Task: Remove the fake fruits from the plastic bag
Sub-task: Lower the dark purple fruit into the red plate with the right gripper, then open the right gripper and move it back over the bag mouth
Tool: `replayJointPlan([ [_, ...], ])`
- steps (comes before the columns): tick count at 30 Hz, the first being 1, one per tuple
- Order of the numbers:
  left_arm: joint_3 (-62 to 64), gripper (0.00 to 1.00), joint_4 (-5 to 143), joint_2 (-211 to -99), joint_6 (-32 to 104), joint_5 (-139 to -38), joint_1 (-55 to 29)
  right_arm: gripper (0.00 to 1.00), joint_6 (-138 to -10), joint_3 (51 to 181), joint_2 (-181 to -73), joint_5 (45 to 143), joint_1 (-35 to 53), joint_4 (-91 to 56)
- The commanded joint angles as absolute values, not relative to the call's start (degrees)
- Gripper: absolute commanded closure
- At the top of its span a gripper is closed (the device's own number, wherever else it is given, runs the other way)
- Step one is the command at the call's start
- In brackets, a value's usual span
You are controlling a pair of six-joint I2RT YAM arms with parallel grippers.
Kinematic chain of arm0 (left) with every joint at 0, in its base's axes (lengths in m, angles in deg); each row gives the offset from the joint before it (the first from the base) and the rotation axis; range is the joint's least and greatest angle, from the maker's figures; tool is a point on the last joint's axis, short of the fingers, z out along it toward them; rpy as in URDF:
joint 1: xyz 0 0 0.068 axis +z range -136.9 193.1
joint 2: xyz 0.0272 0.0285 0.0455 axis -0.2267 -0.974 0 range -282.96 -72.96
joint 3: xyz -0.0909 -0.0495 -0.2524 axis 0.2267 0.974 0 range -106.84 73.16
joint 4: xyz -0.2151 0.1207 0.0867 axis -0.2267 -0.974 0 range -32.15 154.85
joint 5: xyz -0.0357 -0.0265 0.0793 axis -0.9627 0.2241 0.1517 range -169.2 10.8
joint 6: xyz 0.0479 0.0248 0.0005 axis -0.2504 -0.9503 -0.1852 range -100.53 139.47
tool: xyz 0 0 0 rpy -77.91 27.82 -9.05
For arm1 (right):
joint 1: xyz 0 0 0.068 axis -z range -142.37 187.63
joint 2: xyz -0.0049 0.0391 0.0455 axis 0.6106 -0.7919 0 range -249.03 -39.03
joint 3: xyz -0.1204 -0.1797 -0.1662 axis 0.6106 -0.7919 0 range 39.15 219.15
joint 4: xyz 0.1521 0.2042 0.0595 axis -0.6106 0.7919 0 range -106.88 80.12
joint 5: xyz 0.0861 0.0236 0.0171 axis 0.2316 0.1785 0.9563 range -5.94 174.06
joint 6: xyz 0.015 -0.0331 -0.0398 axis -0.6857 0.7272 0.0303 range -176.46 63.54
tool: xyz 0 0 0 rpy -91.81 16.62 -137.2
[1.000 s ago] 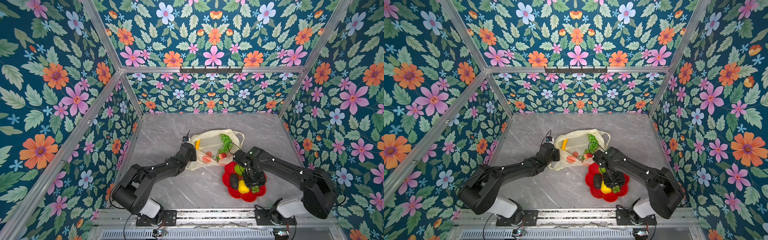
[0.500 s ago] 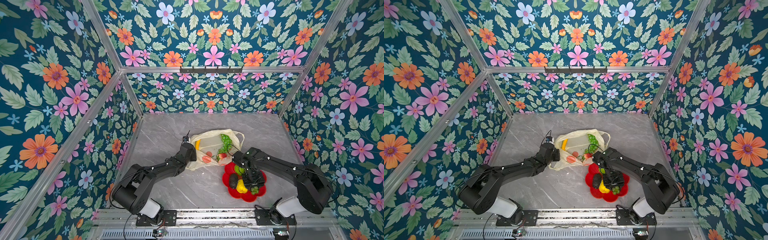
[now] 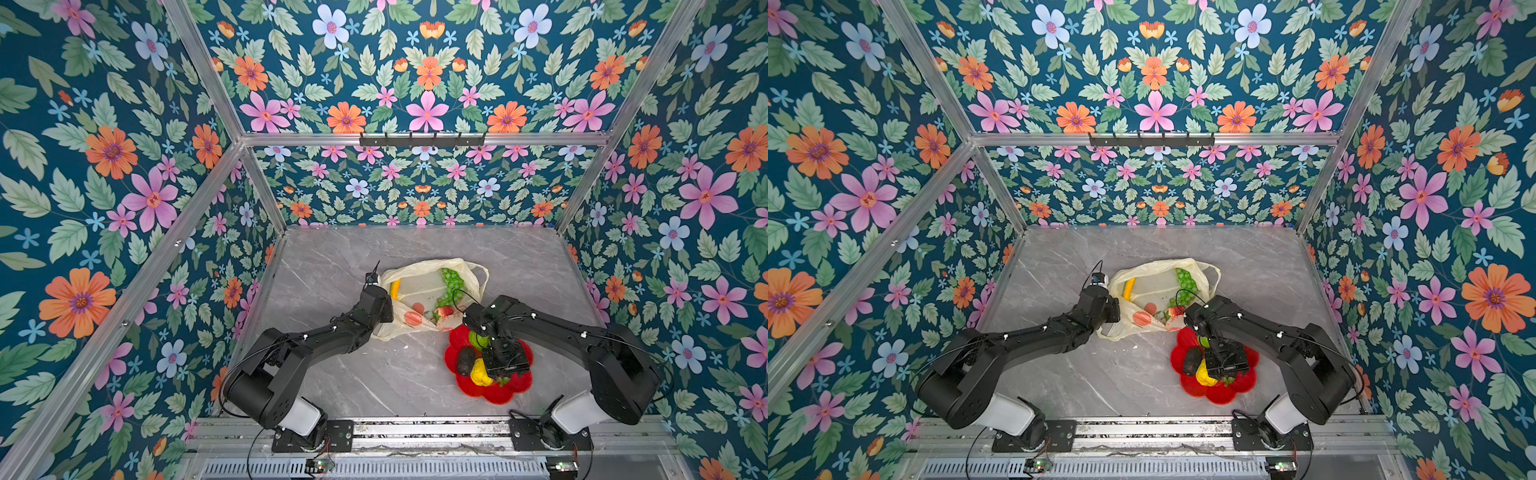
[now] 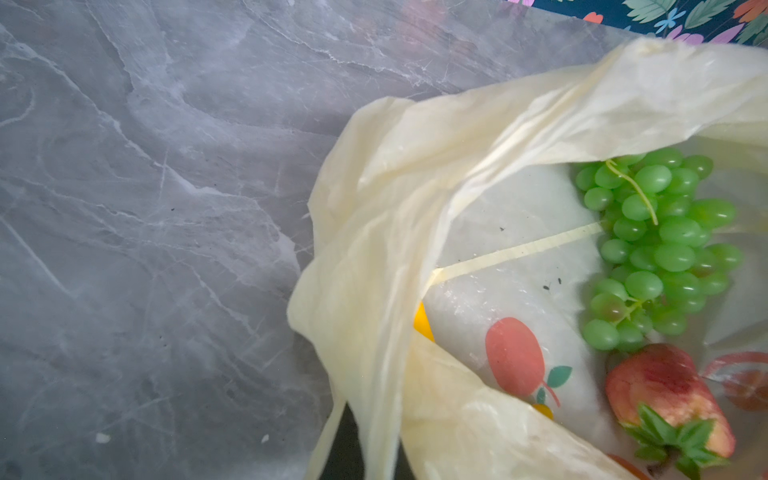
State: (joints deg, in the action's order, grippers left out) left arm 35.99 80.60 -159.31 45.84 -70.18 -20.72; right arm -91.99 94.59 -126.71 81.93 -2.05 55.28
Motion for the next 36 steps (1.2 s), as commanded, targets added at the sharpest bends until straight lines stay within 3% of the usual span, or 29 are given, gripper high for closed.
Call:
replayJointPlan([
  [1,35.83,0.93,81.11,-159.49,44.97,-70.11,-20.73,0.38,-92.05,94.85,-126.02,80.9,-2.33,55.58],
  [14,35.35,0.93,81.2,-159.73,44.02,-71.27,-21.09,0.43,-92.71,100.91,-119.69,74.86,-3.03,56.41],
  [23,35.19,0.94,80.68,-158.46,42.24,-66.75,-24.04,0.44,-92.4,106.1,-117.89,72.2,-5.32,42.34],
  [29,34.56,0.94,80.28,-159.26,42.11,-65.81,-25.19,0.48,-90.76,108.61,-122.43,76.14,-5.86,28.45],
  [36,33.14,0.94,77.42,-160.53,42.96,-65.4,-25.61,0.52,-90.12,114.59,-133.5,80.05,-5.87,23.38],
])
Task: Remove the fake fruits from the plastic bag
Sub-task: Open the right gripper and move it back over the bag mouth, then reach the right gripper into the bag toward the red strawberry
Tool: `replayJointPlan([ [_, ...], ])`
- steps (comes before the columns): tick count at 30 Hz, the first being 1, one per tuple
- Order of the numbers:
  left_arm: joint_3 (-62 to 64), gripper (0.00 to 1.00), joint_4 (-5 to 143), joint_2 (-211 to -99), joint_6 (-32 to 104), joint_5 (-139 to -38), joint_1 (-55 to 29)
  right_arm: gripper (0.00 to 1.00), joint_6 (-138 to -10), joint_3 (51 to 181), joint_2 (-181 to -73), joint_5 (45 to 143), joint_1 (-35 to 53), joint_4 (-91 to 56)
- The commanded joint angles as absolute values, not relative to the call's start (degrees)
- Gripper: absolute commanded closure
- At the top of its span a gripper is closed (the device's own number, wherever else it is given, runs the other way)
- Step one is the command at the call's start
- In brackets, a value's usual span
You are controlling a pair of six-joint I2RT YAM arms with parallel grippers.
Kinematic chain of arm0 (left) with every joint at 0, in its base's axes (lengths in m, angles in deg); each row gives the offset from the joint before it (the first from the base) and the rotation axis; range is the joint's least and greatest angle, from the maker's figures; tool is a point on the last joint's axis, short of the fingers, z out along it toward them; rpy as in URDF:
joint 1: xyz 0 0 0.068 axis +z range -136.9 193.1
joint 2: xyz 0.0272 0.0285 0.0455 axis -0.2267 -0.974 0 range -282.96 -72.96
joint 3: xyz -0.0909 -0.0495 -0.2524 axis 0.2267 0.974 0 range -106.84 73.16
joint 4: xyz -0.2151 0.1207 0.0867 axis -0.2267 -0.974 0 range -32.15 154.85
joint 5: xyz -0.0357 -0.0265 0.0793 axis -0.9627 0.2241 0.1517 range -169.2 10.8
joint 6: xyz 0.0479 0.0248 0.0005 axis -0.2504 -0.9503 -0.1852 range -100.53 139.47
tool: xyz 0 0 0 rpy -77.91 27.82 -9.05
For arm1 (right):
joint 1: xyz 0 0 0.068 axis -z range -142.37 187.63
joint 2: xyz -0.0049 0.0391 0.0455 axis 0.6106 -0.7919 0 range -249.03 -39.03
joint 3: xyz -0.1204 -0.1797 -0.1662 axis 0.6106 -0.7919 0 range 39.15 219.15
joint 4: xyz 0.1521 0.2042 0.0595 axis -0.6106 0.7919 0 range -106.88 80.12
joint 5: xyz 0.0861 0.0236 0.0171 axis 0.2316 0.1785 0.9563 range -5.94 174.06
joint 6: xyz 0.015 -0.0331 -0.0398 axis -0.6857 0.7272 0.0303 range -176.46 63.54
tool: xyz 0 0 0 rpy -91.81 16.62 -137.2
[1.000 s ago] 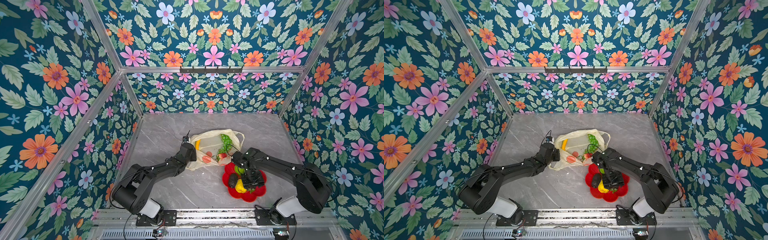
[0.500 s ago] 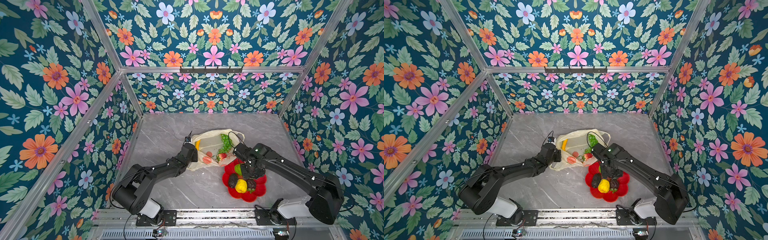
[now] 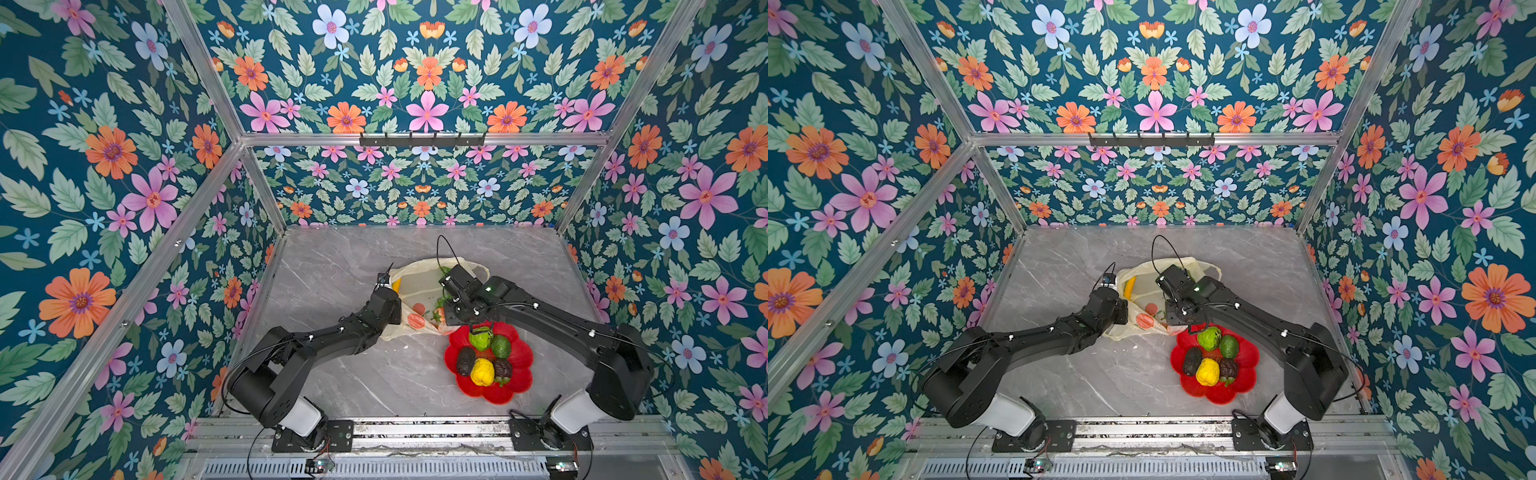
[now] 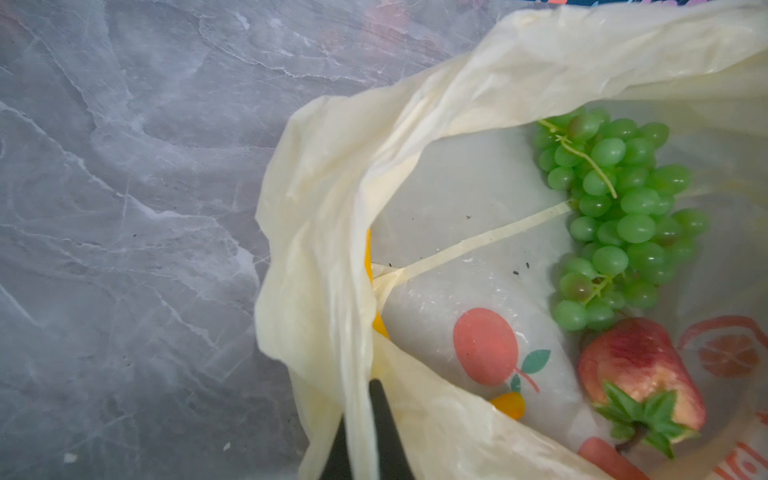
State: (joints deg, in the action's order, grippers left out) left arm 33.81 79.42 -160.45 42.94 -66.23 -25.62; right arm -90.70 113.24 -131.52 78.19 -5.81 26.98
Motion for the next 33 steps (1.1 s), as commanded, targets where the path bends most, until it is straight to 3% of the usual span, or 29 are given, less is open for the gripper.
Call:
replayJointPlan([
  [1,32.47,0.94,75.61,-160.51,43.35,-65.64,-25.59,0.52,-89.96,115.25,-136.52,80.43,-5.87,22.82],
  [13,37.1,0.94,74.87,-157.71,46.66,-68.37,-23.0,0.57,-89.02,118.13,-143.42,84.15,-6.46,15.35],
  [24,36.57,0.94,76.98,-163.01,46.81,-69.98,-22.67,0.59,-89.05,113.41,-140.45,80.9,-6.58,14.92],
  [33,36.78,0.95,78.25,-161.77,47.07,-69.62,-22.67,0.65,-89.25,111.87,-142.25,84.58,-9.54,14.54],
])
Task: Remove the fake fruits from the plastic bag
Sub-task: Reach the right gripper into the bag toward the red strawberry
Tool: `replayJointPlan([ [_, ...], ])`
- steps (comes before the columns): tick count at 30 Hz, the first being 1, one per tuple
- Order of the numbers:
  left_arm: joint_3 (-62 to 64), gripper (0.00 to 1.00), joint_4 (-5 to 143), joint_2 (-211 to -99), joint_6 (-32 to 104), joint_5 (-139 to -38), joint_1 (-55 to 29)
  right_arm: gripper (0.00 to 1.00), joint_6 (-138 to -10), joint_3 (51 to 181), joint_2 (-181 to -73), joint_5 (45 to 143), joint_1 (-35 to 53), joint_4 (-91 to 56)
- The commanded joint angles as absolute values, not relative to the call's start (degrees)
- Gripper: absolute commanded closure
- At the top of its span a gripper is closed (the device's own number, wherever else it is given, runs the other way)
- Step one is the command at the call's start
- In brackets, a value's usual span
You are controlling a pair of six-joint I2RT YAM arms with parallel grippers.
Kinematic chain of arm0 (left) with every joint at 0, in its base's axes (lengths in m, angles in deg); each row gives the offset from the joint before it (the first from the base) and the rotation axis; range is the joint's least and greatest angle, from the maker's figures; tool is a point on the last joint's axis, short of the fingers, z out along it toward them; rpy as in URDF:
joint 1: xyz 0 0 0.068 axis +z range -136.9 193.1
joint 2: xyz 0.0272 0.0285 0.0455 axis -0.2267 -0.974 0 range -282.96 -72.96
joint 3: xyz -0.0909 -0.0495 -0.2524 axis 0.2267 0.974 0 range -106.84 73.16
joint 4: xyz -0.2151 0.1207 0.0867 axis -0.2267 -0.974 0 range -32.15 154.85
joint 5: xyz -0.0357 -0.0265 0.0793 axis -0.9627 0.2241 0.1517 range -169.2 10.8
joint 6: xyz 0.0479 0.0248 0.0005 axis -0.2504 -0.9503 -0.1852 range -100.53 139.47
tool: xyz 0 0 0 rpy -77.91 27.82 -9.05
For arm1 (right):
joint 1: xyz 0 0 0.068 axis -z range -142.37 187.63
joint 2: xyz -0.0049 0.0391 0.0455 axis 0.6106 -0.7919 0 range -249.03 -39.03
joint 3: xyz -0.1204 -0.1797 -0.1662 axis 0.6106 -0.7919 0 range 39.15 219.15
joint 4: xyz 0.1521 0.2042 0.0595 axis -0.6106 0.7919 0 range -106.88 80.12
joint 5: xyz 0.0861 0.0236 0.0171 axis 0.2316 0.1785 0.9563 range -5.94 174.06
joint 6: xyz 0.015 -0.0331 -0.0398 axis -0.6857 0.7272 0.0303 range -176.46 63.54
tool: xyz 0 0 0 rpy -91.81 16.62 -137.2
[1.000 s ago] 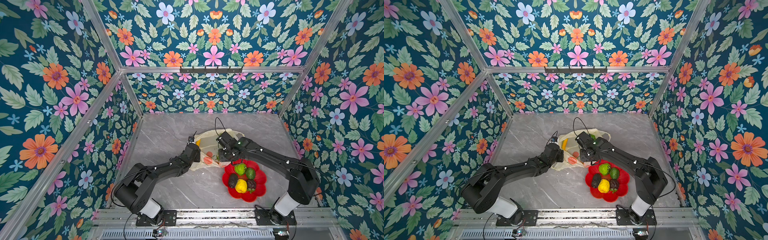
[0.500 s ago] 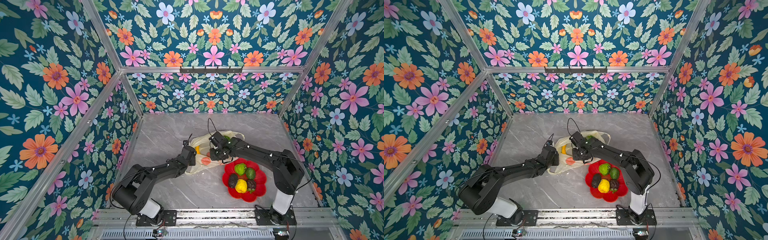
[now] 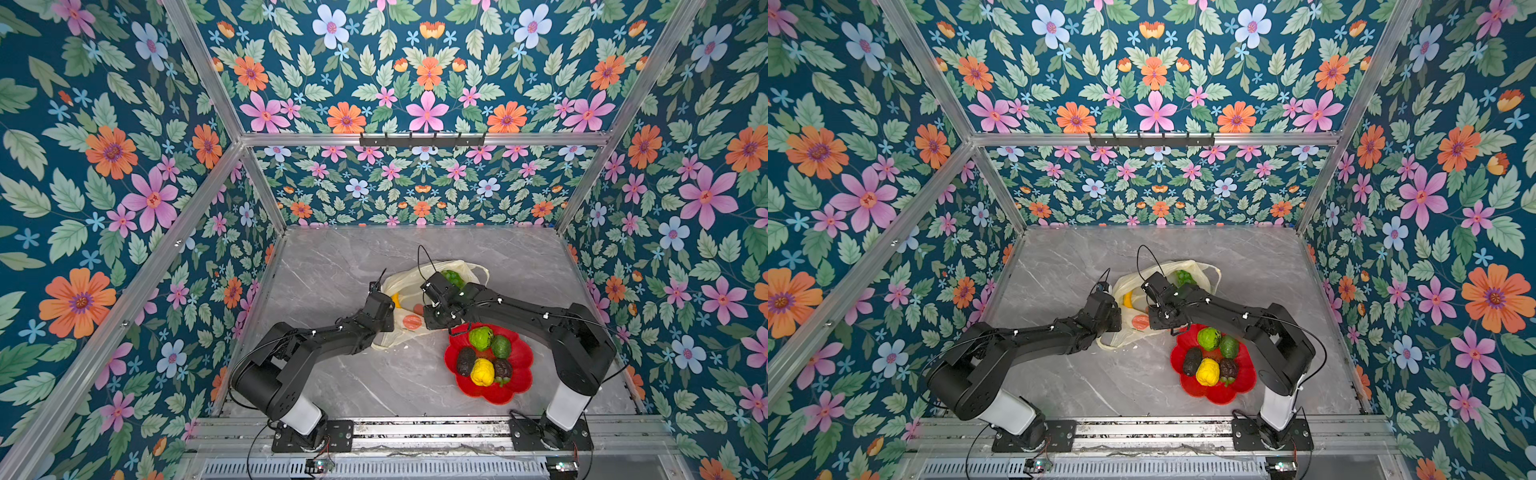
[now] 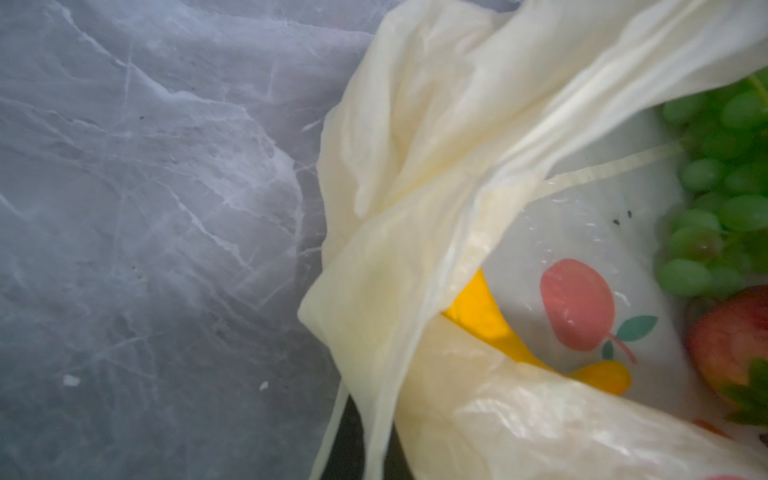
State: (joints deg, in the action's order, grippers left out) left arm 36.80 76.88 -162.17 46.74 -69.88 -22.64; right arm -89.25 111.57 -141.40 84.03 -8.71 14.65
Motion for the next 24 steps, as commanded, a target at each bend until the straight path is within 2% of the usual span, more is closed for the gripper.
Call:
replayJointPlan([
  [1,37.03,0.95,78.45,-161.42,47.32,-69.4,-22.67,0.65,-89.24,111.82,-142.83,84.75,-9.75,14.56],
  [11,40.67,0.95,81.38,-155.98,47.95,-68.2,-22.67,0.67,-87.54,114.18,-148.55,83.64,-9.59,15.3],
  [24,41.31,0.95,81.81,-154.91,47.91,-68.46,-22.67,0.66,-82.28,121.6,-153.61,79.83,-3.6,16.22],
])
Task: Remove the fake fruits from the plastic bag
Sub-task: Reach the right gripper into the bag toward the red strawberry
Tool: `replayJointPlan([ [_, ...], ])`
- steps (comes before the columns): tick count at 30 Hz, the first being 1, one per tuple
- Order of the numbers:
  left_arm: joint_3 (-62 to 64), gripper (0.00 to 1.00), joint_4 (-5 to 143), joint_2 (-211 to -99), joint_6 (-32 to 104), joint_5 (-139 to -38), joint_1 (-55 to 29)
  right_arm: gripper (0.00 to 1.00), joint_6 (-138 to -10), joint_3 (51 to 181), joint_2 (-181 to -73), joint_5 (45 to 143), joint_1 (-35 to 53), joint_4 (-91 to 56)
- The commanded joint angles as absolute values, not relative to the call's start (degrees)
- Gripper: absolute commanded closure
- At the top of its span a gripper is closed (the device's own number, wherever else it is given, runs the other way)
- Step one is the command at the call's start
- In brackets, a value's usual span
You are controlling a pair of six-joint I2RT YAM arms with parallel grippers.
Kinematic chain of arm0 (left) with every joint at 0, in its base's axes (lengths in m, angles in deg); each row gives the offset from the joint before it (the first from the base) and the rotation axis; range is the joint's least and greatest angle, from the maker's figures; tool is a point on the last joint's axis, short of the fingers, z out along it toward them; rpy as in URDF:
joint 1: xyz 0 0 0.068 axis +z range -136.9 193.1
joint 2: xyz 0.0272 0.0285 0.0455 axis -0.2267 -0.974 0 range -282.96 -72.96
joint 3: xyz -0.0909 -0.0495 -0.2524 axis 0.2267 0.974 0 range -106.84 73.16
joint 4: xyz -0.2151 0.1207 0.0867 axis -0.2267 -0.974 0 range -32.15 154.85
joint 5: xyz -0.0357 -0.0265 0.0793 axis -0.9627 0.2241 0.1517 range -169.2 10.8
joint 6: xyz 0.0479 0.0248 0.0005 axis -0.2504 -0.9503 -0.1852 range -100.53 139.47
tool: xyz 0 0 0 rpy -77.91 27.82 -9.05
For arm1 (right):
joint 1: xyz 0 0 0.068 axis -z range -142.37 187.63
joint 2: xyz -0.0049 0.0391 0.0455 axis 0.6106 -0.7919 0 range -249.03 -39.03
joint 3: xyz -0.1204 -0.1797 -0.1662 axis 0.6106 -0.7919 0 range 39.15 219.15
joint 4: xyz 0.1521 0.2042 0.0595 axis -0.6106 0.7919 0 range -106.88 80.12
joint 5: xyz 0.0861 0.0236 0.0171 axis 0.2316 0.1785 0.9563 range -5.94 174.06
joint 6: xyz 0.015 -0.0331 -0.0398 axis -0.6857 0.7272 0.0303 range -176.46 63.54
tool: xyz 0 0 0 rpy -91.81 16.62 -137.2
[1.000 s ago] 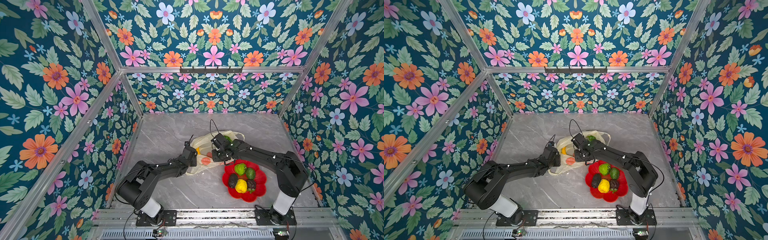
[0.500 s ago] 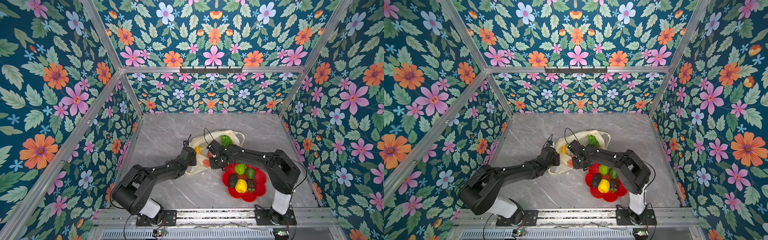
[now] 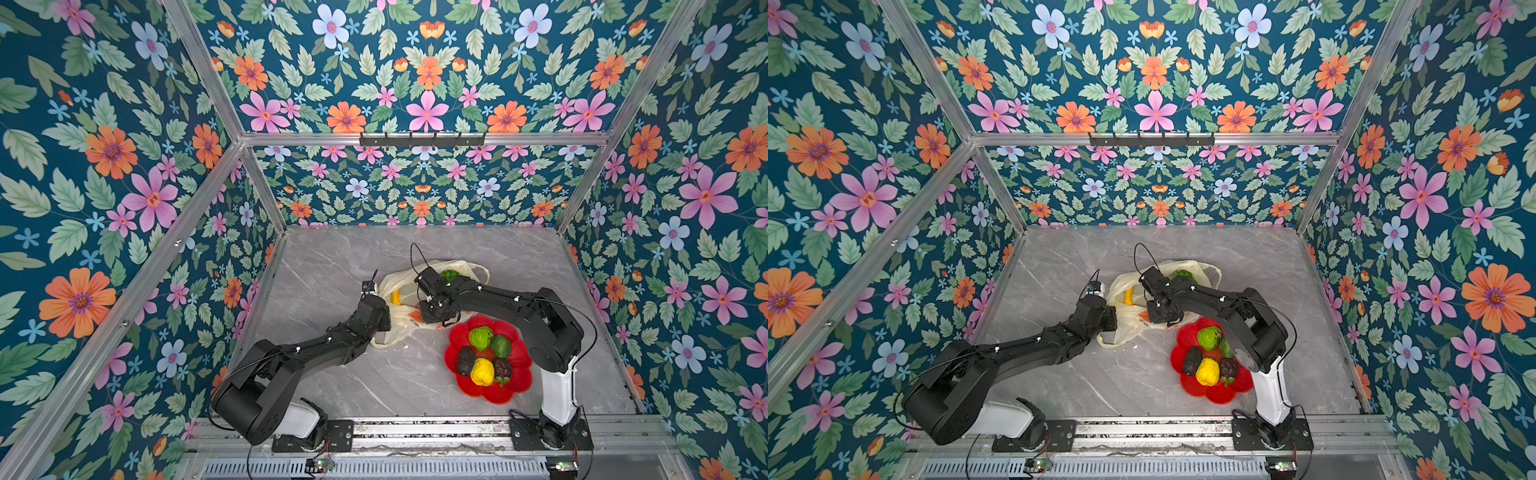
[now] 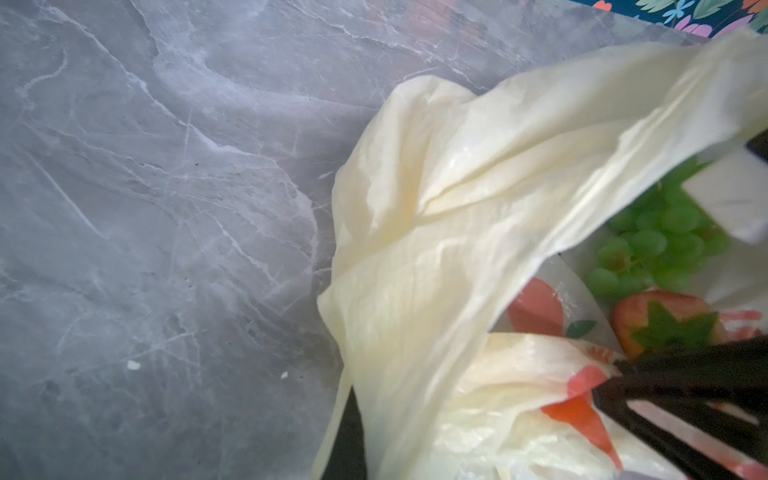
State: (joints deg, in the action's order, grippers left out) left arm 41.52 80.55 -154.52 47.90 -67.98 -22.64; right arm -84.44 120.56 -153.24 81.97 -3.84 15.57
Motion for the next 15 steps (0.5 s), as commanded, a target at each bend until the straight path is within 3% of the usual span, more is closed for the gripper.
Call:
replayJointPlan([
  [1,40.85,0.96,81.73,-155.51,47.7,-69.37,-22.75,0.65,-81.97,122.34,-153.91,79.39,-3.28,16.75],
  [15,37.94,0.96,80.86,-158.64,45.93,-72.26,-24.23,0.63,-84.6,119.55,-143.08,77.13,-3.03,21.46],
])
